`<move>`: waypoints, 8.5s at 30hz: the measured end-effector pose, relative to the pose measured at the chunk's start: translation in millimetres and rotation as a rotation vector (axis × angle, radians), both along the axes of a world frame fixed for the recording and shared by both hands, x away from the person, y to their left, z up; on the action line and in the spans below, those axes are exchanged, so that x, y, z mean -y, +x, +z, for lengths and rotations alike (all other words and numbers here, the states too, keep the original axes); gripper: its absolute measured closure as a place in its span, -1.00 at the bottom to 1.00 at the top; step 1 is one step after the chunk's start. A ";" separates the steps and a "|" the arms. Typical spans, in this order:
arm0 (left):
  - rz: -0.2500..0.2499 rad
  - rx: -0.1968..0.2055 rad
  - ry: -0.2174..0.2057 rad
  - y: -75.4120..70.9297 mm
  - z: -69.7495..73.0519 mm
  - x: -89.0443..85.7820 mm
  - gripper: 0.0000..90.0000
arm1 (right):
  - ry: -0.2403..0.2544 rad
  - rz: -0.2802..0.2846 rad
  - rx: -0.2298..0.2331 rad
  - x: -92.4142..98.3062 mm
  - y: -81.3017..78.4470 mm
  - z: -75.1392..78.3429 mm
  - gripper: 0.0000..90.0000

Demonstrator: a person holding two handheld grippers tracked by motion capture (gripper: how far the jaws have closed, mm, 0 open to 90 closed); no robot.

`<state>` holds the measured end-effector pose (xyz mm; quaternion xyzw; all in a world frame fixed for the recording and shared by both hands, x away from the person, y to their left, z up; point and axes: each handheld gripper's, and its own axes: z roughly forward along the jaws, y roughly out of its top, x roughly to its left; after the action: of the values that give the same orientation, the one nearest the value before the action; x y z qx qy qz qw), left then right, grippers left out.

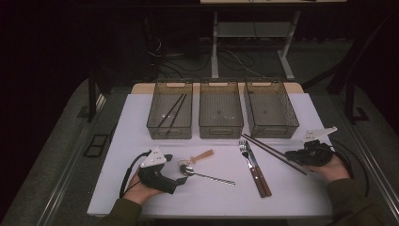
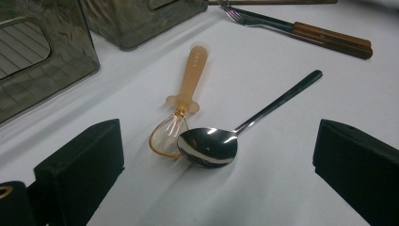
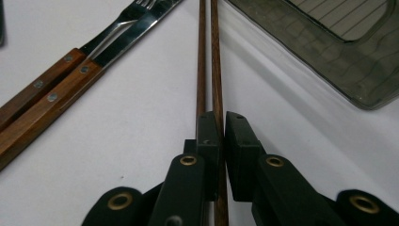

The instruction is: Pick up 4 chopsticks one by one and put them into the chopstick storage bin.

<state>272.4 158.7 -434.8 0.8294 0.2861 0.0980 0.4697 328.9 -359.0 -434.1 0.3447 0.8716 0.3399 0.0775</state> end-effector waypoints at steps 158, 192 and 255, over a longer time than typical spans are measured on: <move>-0.034 0.026 0.013 -3.7 -1.0 6.2 -1.00 | 0.053 -0.206 -0.031 -365.1 168.8 68.1 0.87; -0.040 0.030 0.012 -3.2 -0.4 3.8 -1.00 | 0.225 -0.029 0.056 -280.4 120.2 82.9 -0.12; -0.022 0.035 0.038 -3.0 -0.2 0.8 -1.00 | 0.077 -0.053 0.000 -24.7 -4.3 11.7 0.37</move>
<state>269.3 158.0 -435.0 0.8394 0.2667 0.1128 0.4600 324.6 -334.3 -422.3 0.3704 0.8483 0.3712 0.0731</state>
